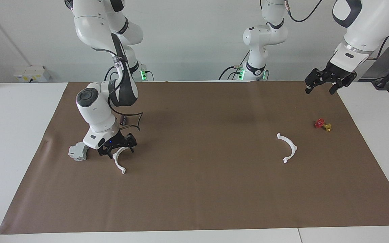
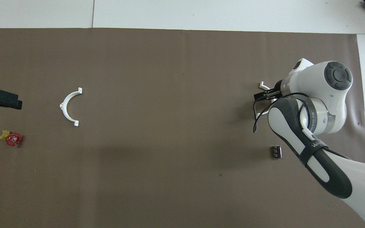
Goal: Assemble drain pipe with both arms
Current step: 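Lower the right gripper and grasp the white clamp half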
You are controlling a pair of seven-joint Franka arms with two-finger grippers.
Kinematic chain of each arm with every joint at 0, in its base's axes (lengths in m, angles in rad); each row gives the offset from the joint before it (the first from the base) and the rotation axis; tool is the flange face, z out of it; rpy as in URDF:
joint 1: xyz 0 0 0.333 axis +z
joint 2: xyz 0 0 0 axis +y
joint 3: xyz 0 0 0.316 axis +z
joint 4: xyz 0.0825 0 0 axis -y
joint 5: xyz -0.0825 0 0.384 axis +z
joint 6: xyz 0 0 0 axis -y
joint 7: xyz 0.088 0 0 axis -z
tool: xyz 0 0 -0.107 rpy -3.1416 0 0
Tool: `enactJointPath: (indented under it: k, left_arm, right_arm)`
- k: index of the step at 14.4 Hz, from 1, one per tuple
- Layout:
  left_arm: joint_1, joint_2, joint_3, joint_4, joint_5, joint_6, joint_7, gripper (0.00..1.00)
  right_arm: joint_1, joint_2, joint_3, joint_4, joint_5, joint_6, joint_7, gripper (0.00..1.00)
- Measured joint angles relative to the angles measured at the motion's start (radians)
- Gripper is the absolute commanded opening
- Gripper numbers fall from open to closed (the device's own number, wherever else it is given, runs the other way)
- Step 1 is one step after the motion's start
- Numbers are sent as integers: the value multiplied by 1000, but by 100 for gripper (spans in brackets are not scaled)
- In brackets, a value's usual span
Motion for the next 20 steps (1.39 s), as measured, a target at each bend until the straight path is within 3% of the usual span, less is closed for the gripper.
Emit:
enactJointPath:
  k: [11,20]
  left_arm:
    - [0,0,0,0,0,0,0,100]
    - [0,0,0,0,0,0,0,100]
  right_arm:
    - [-7,44,-2,-83,0,181,-68,100]
    - [-40,40,-3,-100,2,184,-90,100]
